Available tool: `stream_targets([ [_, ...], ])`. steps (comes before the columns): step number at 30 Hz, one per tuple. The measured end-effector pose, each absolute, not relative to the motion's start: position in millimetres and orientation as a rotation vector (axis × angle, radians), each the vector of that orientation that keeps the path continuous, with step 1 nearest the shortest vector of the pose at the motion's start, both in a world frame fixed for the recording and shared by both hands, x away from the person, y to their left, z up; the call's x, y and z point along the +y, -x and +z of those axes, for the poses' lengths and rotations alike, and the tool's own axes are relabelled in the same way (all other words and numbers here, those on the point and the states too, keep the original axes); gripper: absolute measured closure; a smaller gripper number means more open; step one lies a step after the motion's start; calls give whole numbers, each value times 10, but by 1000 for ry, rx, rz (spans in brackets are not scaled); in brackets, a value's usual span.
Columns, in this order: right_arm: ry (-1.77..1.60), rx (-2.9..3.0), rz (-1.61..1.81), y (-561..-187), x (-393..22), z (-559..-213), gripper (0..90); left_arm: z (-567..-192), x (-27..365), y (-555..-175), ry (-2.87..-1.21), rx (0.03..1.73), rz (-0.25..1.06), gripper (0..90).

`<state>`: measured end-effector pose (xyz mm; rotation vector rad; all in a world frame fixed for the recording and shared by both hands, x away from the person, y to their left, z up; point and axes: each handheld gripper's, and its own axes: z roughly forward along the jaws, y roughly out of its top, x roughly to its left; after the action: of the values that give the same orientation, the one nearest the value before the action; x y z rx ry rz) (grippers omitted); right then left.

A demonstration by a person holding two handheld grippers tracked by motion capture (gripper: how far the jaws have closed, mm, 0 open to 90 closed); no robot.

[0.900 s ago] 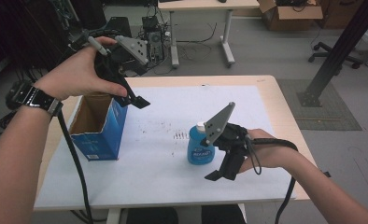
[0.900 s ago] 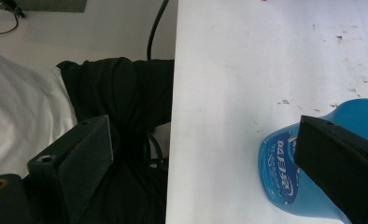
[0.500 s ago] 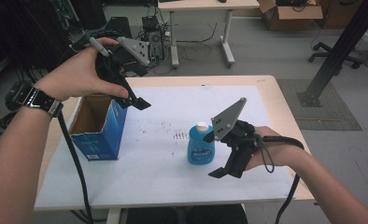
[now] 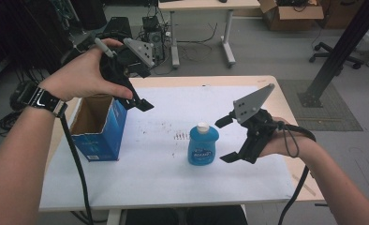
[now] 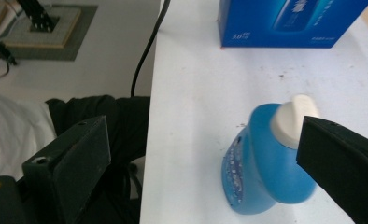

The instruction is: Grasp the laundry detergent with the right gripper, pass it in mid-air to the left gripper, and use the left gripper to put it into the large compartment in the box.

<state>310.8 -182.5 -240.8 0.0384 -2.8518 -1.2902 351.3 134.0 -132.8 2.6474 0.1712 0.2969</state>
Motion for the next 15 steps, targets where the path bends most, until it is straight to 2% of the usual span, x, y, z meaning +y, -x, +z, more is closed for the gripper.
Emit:
stream_targets([
  [15,97,-2772,-1539,-3417,-2222,-2531,13,-1336,1366,-3521,-2657,177,292,32],
])
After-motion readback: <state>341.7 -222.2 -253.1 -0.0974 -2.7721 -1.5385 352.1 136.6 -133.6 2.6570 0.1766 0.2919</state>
